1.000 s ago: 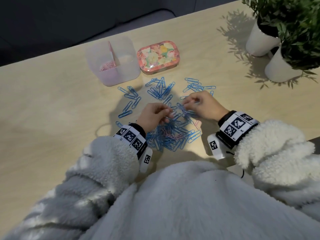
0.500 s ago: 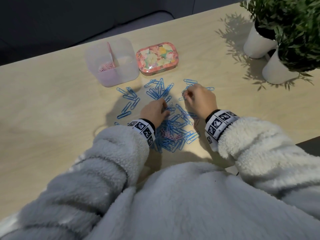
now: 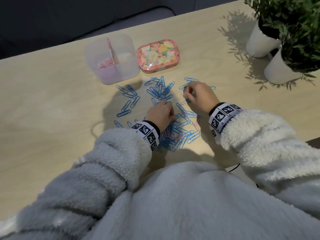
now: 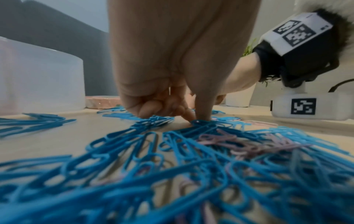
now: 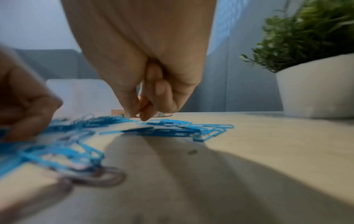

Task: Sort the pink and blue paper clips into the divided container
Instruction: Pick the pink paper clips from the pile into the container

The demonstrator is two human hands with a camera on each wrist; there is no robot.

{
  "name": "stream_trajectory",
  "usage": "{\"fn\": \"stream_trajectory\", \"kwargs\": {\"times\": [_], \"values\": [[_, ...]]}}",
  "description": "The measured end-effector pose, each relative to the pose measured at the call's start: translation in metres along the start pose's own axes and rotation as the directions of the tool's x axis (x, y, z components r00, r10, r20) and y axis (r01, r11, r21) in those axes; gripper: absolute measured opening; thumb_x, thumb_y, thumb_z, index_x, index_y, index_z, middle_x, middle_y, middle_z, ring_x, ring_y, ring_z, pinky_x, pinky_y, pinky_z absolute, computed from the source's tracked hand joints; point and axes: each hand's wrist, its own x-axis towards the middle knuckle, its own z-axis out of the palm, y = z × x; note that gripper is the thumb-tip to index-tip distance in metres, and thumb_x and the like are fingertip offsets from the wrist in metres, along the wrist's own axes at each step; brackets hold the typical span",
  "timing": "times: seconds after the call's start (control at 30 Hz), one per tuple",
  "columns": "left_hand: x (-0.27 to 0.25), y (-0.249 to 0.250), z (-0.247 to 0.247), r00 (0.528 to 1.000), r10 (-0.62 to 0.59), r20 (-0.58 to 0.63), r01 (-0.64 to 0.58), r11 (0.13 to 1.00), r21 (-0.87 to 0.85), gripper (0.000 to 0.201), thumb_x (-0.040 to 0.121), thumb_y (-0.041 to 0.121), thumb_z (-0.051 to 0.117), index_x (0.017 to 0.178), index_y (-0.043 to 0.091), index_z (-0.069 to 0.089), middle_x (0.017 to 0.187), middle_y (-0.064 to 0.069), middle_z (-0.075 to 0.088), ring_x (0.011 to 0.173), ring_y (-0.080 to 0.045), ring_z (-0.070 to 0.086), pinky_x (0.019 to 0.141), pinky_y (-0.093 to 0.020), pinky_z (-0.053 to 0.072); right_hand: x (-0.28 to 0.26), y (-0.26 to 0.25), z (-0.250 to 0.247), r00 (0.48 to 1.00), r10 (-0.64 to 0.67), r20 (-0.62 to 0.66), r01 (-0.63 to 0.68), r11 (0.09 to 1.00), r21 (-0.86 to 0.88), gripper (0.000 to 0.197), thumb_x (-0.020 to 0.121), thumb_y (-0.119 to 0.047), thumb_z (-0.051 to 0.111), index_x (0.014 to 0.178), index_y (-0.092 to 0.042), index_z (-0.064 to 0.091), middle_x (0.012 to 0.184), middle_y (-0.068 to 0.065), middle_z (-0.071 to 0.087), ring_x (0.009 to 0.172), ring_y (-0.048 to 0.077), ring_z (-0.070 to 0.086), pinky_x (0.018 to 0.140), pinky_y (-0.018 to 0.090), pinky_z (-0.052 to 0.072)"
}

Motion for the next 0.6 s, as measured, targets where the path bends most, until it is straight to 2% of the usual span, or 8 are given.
{"fn": "stream_trajectory", "kwargs": {"times": [0.1, 0.17, 0.23, 0.27, 0.33, 0.43, 0.5, 0.6], "values": [[0.0, 0.0, 0.001, 1.0, -0.014, 0.024, 0.014, 1.0, -0.001, 0.02, 0.091, 0.023, 0.051, 0.102, 0.007, 0.057, 0.115, -0.013, 0.05, 0.1, -0.034, 0.056, 0.082, -0.042, 0.044, -0.002, 0.004, -0.003, 0.976, 0.218, -0.003, -0.196, 0.885, 0.421, 0.014, 0.086, -0.004, 0.045, 0.091, -0.007, 0.058, 0.067, -0.001, 0.054, 0.048, 0.0, 0.053, 0.054, 0.024, 0.042], [0.0, -0.003, 0.001, 0.998, -0.052, 0.038, 0.054, 0.996, -0.074, 0.018, 0.093, 0.02, 0.049, 0.1, 0.005, 0.055, 0.114, -0.015, 0.05, 0.098, -0.034, 0.055, 0.084, -0.043, 0.045, -0.004, 0.003, -0.003, 0.921, 0.374, 0.108, -0.359, 0.707, 0.61, 0.022, 0.09, -0.003, 0.036, 0.084, -0.007, 0.057, 0.057, 0.003, 0.047, 0.03, 0.001, 0.041, 0.037, 0.015, 0.031], [0.001, -0.008, -0.001, 0.996, -0.08, 0.034, 0.083, 0.988, -0.128, 0.019, 0.094, 0.019, 0.046, 0.099, 0.003, 0.054, 0.112, -0.016, 0.05, 0.097, -0.034, 0.054, 0.086, -0.044, 0.045, -0.006, 0.0, -0.004, 0.866, 0.45, 0.217, -0.459, 0.546, 0.701, 0.032, 0.088, 0.0, 0.032, 0.067, -0.008, 0.055, 0.049, 0.008, 0.041, 0.025, 0.005, 0.033, 0.034, 0.007, 0.022], [0.001, -0.01, -0.002, 0.996, -0.087, 0.019, 0.089, 0.986, -0.138, 0.019, 0.094, 0.019, 0.045, 0.1, 0.003, 0.053, 0.112, -0.016, 0.051, 0.097, -0.034, 0.054, 0.085, -0.044, 0.045, -0.006, 0.0, -0.004, 0.858, 0.449, 0.247, -0.481, 0.537, 0.693, 0.032, 0.086, -0.002, 0.035, 0.062, -0.01, 0.054, 0.05, 0.009, 0.04, 0.025, 0.006, 0.031, 0.034, 0.006, 0.021], [0.001, -0.013, -0.003, 0.996, -0.092, -0.01, 0.09, 0.987, -0.133, 0.02, 0.094, 0.02, 0.043, 0.101, 0.004, 0.054, 0.11, -0.015, 0.054, 0.098, -0.033, 0.054, 0.083, -0.042, 0.043, -0.008, -0.001, -0.002, 0.884, 0.393, 0.254, -0.466, 0.699, 0.542, 0.029, 0.085, -0.014, 0.048, 0.057, -0.011, 0.054, 0.051, 0.007, 0.042, 0.03, 0.008, 0.033, 0.037, 0.012, 0.025], [-0.003, -0.014, -0.002, 0.996, -0.087, -0.002, 0.086, 0.992, -0.092, 0.024, 0.089, 0.032, 0.055, 0.097, 0.009, 0.054, 0.104, -0.01, 0.058, 0.095, -0.028, 0.055, 0.078, -0.036, 0.042, -0.014, -0.006, 0.005, 0.94, 0.253, 0.228, -0.284, 0.952, 0.117, 0.028, 0.078, -0.037, 0.064, 0.062, -0.015, 0.056, 0.058, 0.001, 0.053, 0.055, 0.017, 0.049, 0.056, 0.028, 0.036], [-0.003, -0.013, 0.0, 0.998, -0.07, 0.007, 0.07, 0.996, -0.061, 0.023, 0.087, 0.031, 0.057, 0.095, 0.01, 0.056, 0.104, -0.01, 0.058, 0.096, -0.028, 0.056, 0.078, -0.036, 0.042, -0.017, -0.011, 0.01, 0.955, 0.222, 0.198, -0.217, 0.975, -0.046, 0.025, 0.074, -0.037, 0.067, 0.064, -0.018, 0.053, 0.066, 0.0, 0.057, 0.068, 0.021, 0.052, 0.062, 0.028, 0.035], [-0.002, -0.012, -0.003, 0.995, -0.096, 0.038, 0.1, 0.989, -0.106, 0.018, 0.089, 0.025, 0.054, 0.094, 0.008, 0.057, 0.101, -0.012, 0.059, 0.096, -0.029, 0.056, 0.077, -0.034, 0.041, -0.012, -0.01, 0.011, 0.952, 0.202, 0.23, -0.215, 0.976, 0.033, 0.023, 0.075, -0.024, 0.065, 0.057, -0.018, 0.051, 0.061, 0.002, 0.057, 0.064, 0.018, 0.055, 0.061, 0.029, 0.039]]}}
